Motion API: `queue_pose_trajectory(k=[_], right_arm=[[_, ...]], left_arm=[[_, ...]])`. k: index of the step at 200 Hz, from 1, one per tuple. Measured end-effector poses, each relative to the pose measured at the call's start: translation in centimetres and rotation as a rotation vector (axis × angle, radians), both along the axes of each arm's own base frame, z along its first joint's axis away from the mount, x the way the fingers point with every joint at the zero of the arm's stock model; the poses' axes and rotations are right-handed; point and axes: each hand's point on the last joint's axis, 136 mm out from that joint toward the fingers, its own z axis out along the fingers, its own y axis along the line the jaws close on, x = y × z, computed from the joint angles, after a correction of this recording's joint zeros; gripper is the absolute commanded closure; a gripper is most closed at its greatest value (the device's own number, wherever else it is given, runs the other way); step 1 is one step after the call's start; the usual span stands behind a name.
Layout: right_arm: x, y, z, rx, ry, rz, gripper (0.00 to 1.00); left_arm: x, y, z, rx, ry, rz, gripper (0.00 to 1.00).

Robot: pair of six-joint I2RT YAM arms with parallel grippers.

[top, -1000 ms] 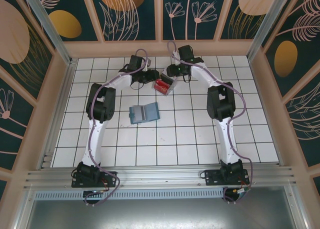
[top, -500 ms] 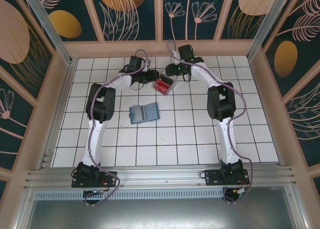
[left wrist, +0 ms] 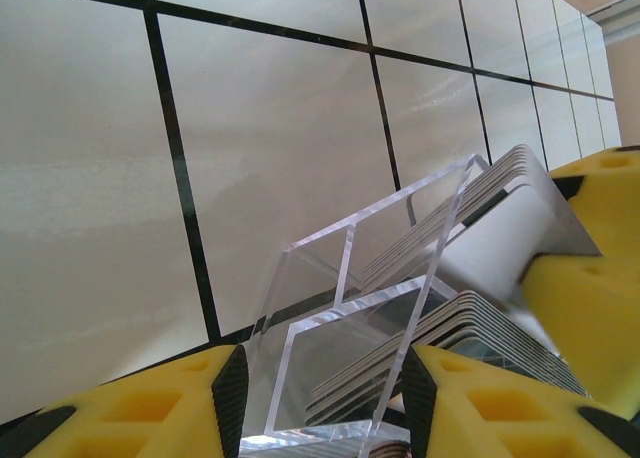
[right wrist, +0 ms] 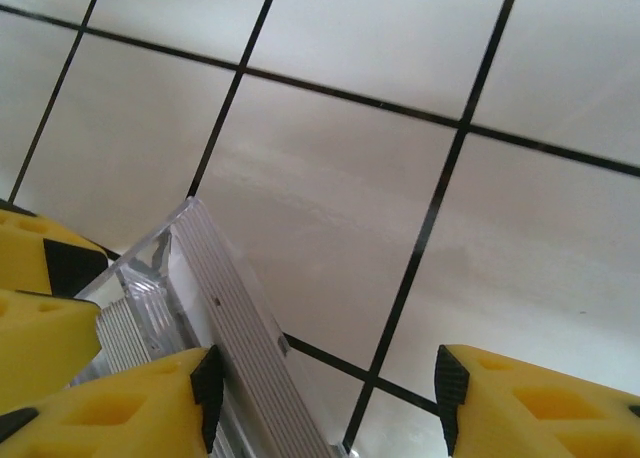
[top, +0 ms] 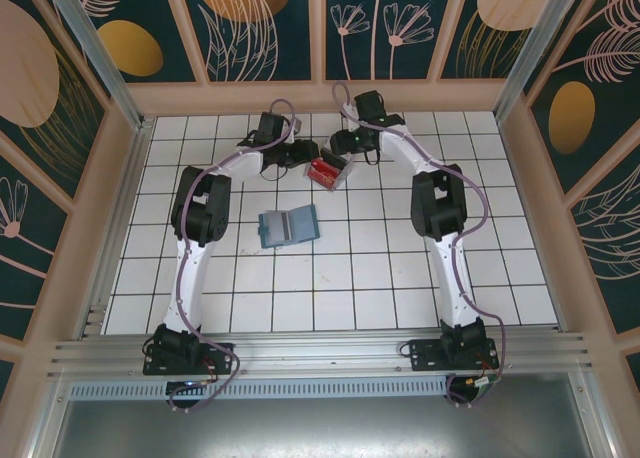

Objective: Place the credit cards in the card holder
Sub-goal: Pick up the credit card from the storage box.

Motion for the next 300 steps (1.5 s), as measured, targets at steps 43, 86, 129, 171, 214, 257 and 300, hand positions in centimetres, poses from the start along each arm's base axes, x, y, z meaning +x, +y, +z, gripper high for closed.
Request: queue_pose_trajectory(k=[43,86,129,171,214,257,300], right_arm=[[-0.2,0.3,0.0,-0.004,0.000,0.017,0.52],[-0.1,0.5,0.2,-0.002,-0.010,0.020,0.56],[0.0,0.3,0.4,-0.010,-0.021,0.010,0.56],[0.1,0.2,0.4,-0.013,-0.021,0.003,0.51],[0.2,0.1,0.4,-0.014,-0.021,0.001,0.50],[0.2,0.1,0.5,-0.015,-0.023,0.000,0.51],[0.3,-0.3,1.5,-0.019,-0.046,-0.016,0.51]], left_arm=[[0.0,0.0,-0.1,-0.004,-0.005,0.002,0.54],[-0.1,0.0,-0.1,-0.015,-0.017,0.008,0.54],[-0.1,0.1,-0.1,-0.022,-0.025,0.013,0.54],[-0.1,0.0,-0.1,-0.024,-0.030,0.013,0.54],[-0.1,0.0,-0.1,-0.025,-0.032,0.012,0.54],[-0.2,0.1,-0.1,-0.025,-0.032,0.013,0.54],[-0.3,0.1,-0.1,-0.026,-0.032,0.013,0.54]])
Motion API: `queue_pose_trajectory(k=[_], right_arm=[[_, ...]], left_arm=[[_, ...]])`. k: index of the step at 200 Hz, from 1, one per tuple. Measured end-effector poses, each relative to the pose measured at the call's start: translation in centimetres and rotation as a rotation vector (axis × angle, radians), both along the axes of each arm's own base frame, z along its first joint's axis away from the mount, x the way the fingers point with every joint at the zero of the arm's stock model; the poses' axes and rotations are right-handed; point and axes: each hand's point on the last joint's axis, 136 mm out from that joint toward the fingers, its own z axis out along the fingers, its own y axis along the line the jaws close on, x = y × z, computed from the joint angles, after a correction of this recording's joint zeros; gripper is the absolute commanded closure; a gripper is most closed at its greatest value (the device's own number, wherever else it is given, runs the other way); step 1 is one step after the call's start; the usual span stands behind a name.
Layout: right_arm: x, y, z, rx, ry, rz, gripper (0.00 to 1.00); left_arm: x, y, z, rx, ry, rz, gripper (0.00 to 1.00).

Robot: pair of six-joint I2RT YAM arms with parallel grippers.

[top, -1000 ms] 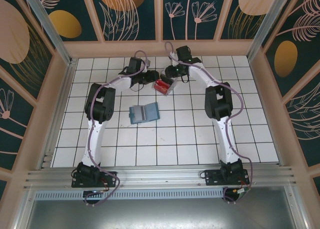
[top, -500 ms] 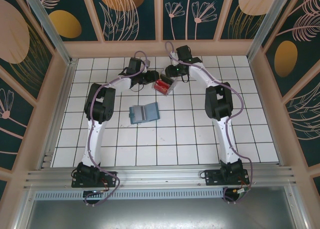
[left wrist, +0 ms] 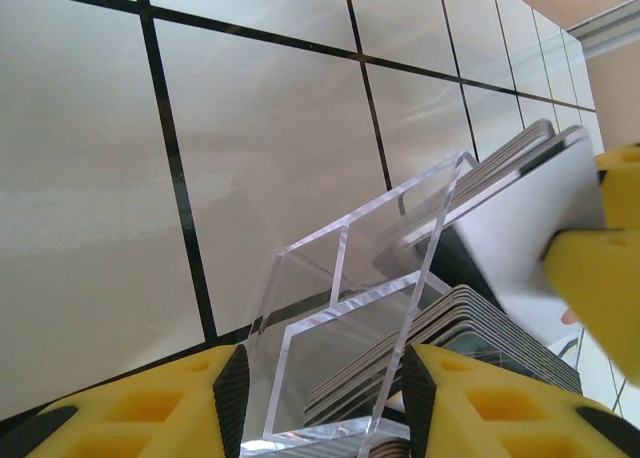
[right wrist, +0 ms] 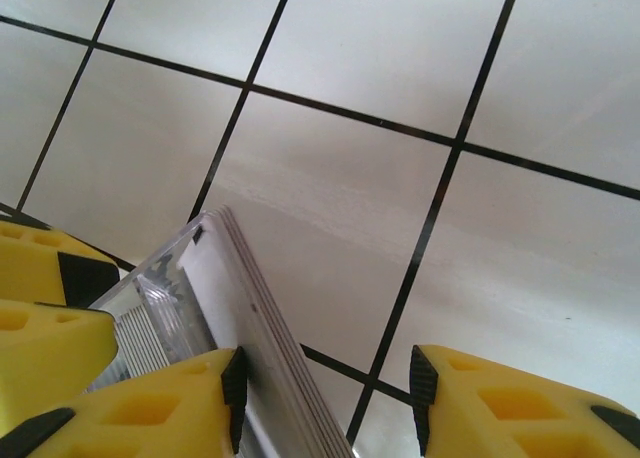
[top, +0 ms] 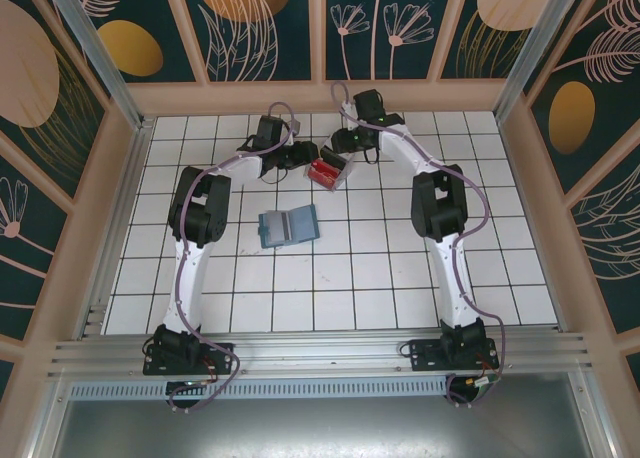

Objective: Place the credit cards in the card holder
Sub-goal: Pick up the credit card from the storage box.

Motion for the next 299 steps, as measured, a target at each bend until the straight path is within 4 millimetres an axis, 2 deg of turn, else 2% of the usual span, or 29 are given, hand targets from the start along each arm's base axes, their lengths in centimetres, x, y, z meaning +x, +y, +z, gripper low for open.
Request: queue_pose_trajectory(k=[32,57,106,175,190,243,245,258,267,279,299], right_arm=[[0.9,-1.0,1.6,0.012,-0.039,-0.030,0.53],[1.2,-1.7,1.8,0.016,-0.042,-0.044,0.54],[0.9,-1.1,1.8,0.044,-0.030,-0.018,0.61],[0.1,0.2,2.2,0.117,-0.001,0.037,0.96],[0.1,0.3,2.2,0.125,0.001,0.044,1.00],[0.0,0.3,2.4,0.159,0.011,0.063,1.00],[0.0,0.3,2.4,0.160,0.011,0.063,0.98],[0.0,0.2,2.4,0.165,0.014,0.060,0.71],[0.0,0.1,2.4,0.165,0.015,0.059,0.60],[0.1,0.1,2.3,0.162,0.014,0.054,0.53],[0.1,0.0,2.4,0.154,0.014,0.056,0.48]], left_arm=[[-0.2,0.1,0.0,0.001,0.004,0.000,0.54],[-0.2,0.1,0.0,0.001,0.004,0.000,0.54],[-0.2,0.1,0.1,0.001,0.004,0.000,0.54],[-0.2,0.1,0.1,0.001,0.004,0.000,0.54],[-0.2,0.1,0.1,0.001,0.004,0.000,0.54],[-0.2,0.1,0.1,0.001,0.004,0.000,0.54],[-0.2,0.1,0.1,0.001,0.004,0.000,0.54],[-0.2,0.1,0.1,0.001,0.004,0.000,0.54],[-0.2,0.1,0.1,0.001,0.004,0.000,0.54],[-0.2,0.1,0.1,0.001,0.004,0.000,0.54],[-0.2,0.1,0.1,0.001,0.004,0.000,0.54]])
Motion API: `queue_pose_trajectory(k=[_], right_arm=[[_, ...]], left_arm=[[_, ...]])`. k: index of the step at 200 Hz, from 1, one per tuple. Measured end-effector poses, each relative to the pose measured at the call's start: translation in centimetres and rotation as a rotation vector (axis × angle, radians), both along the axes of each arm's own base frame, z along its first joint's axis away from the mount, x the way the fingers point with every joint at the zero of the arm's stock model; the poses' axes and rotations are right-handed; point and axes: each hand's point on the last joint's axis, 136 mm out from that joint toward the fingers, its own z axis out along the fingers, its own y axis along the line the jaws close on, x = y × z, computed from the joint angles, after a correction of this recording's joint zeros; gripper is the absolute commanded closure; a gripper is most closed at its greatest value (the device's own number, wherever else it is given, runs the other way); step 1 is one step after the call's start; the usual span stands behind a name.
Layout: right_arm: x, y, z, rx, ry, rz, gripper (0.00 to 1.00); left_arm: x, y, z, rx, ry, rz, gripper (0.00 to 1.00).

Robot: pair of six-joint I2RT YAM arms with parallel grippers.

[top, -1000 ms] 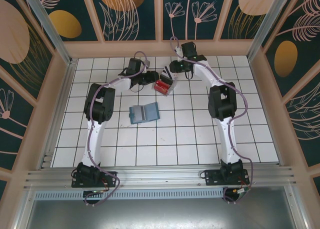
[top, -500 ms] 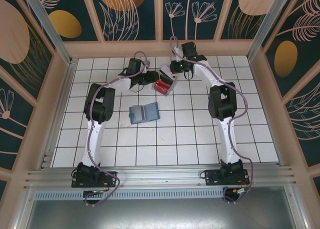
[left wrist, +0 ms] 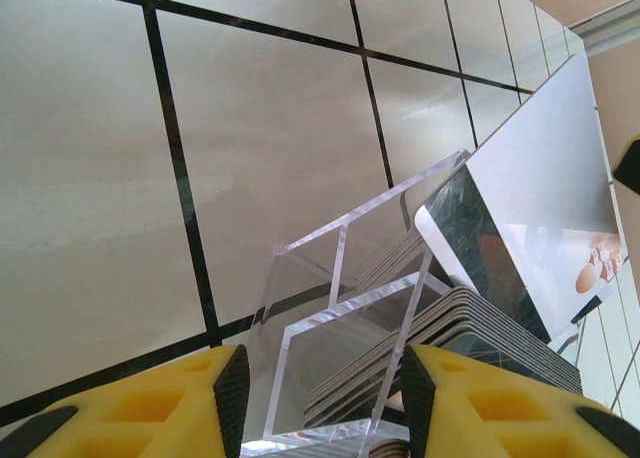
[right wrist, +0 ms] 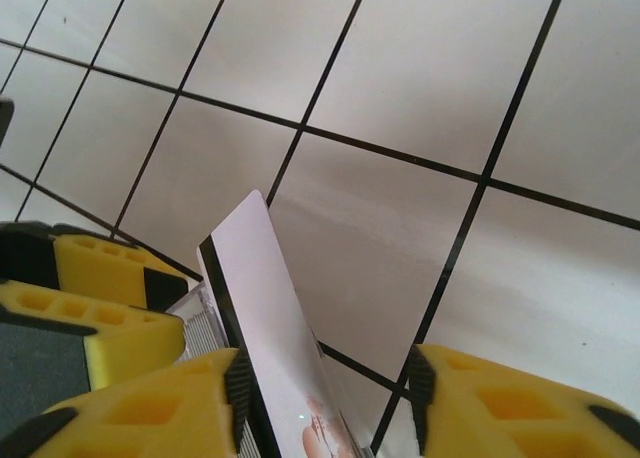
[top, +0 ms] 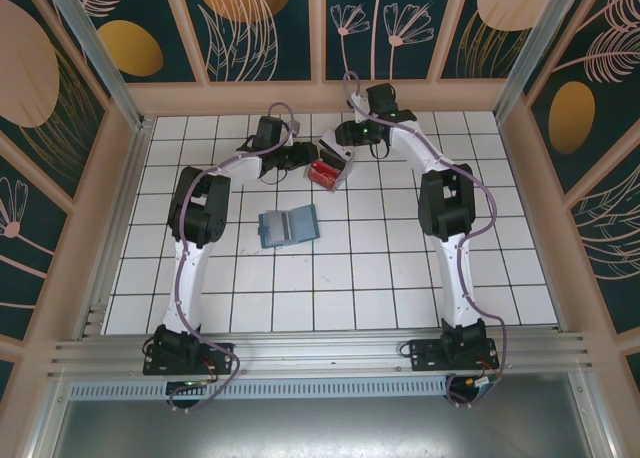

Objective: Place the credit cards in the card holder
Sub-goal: Pick up the credit card from the storage box.

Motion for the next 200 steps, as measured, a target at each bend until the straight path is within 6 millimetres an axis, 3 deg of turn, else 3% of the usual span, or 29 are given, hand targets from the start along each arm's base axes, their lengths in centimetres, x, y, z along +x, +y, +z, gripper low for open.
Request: queue_pose_trajectory(k=[40,102,128,162,200], right_arm=[[1.0,0.7,1.3,0.024,-0.027,0.018,0.45],[0.7,1.5,-1.7,0.043,0.043,0.052,0.45],[0.5,1.7,-2.3,0.047,0.061,0.060,0.56],[0.4,1.9,-2.1,0.058,0.061,0.071,0.79],[0.4,2.4,-1.6,0.068,0.050,0.081,0.86]], left_arm=[[0.0,0.0,0.0,0.000,0.000,0.000,0.54],[0.0,0.0,0.0,0.000,0.001,0.000,0.54],[0.0,0.0,0.0,0.000,0.001,0.000,0.54],[0.0,0.0,-0.1,0.001,0.003,0.000,0.54],[0.0,0.0,0.0,0.001,0.003,0.000,0.54]])
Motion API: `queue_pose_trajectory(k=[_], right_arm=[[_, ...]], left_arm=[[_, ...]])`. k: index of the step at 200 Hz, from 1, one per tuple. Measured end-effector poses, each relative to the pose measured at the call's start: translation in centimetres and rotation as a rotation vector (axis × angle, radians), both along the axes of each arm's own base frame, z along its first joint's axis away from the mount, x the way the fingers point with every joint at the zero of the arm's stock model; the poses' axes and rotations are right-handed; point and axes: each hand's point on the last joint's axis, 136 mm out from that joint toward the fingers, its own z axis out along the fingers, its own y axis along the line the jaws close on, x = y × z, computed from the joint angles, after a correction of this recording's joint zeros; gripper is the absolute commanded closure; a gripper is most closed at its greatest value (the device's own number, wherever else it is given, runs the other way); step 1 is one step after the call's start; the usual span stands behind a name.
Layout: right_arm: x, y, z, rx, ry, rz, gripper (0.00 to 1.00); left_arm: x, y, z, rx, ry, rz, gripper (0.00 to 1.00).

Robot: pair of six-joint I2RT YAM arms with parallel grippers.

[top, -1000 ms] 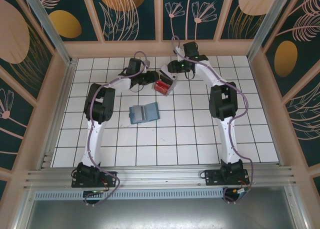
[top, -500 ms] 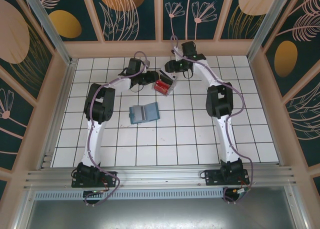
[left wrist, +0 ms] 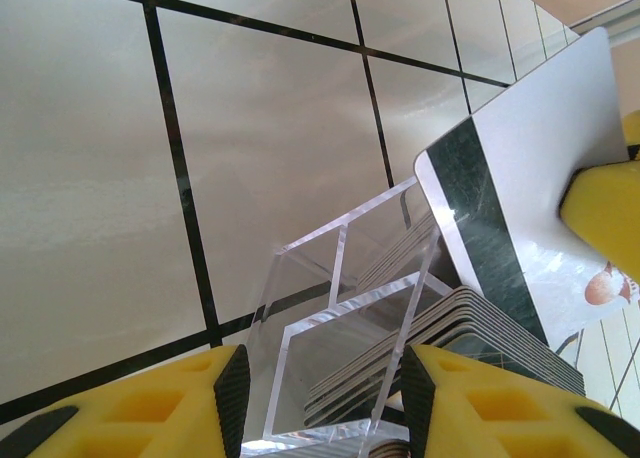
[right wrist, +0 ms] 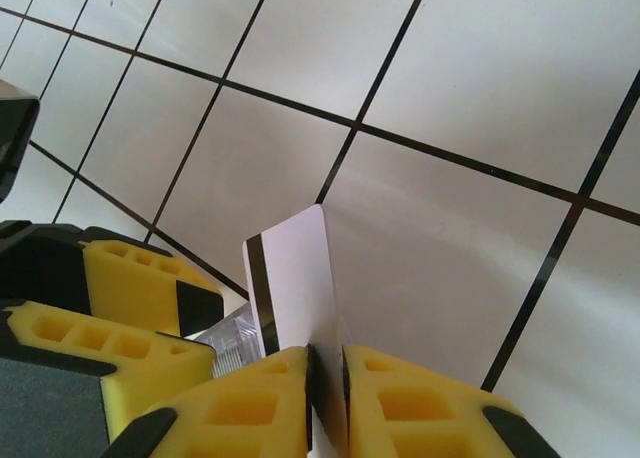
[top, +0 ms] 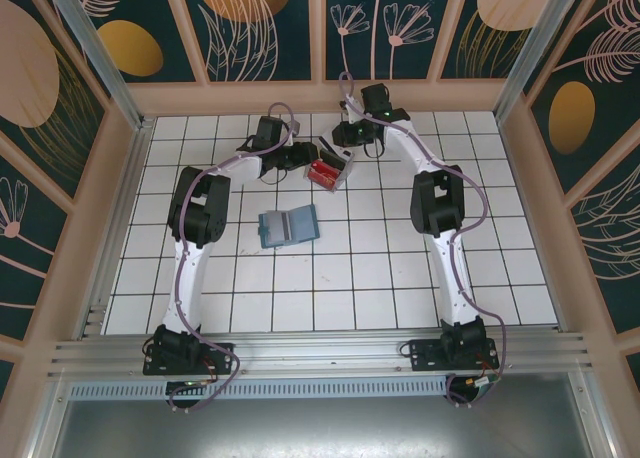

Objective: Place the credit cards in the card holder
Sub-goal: Pick up the credit card from the storage box.

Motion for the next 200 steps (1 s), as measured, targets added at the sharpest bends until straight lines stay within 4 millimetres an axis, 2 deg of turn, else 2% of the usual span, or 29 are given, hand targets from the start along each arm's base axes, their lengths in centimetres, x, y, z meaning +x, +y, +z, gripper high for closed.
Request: queue_pose_trajectory(k=[66,120,158,200], right_arm=[[0.0,0.4,1.1,0.029,-0.015,0.015,0.99],[-0.9,0.2,2.2,0.076,-0.001,0.026,1.00],[-2.2,0.0,4.5,0.139,0.003,0.029,1.00],[-4.2,0.0,8.7,0.210,-0.034,0.035,1.00]], left_arm=[[0.0,0.0,0.0,0.000,0.002,0.000,0.54],[0.0,0.0,0.0,-0.002,0.005,0.002,0.54],[-0.2,0.0,0.0,-0.003,0.014,0.001,0.54],[-0.9,0.3,0.2,0.006,0.038,0.001,0.54]])
